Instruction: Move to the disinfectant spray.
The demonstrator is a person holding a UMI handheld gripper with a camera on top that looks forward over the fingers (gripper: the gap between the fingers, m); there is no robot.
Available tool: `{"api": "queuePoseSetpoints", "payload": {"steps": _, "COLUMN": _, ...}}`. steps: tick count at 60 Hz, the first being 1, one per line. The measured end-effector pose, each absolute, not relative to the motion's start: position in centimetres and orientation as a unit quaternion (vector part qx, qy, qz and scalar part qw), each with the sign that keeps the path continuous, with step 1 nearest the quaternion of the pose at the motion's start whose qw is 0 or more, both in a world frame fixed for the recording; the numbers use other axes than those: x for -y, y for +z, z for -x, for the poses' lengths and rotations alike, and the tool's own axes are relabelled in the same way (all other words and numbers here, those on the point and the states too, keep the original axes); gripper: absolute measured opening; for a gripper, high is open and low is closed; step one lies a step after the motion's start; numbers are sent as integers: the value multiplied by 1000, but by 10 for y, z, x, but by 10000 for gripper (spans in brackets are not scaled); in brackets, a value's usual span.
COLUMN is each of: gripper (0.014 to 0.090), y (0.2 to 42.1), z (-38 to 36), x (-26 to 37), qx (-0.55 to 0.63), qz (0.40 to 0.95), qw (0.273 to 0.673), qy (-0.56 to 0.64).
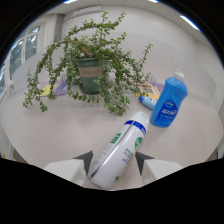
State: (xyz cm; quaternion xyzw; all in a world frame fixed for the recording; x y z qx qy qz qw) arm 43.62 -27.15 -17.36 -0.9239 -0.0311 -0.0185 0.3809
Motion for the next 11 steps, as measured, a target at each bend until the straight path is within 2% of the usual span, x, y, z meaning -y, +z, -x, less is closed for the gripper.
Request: {"api": "queuePoseSetpoints", "payload": {"steps": 11, "gripper": 843, "y": -172, "z": -436, "x": 271, "qx": 29, "qz": 924, "qw": 381, "qy": -18}}
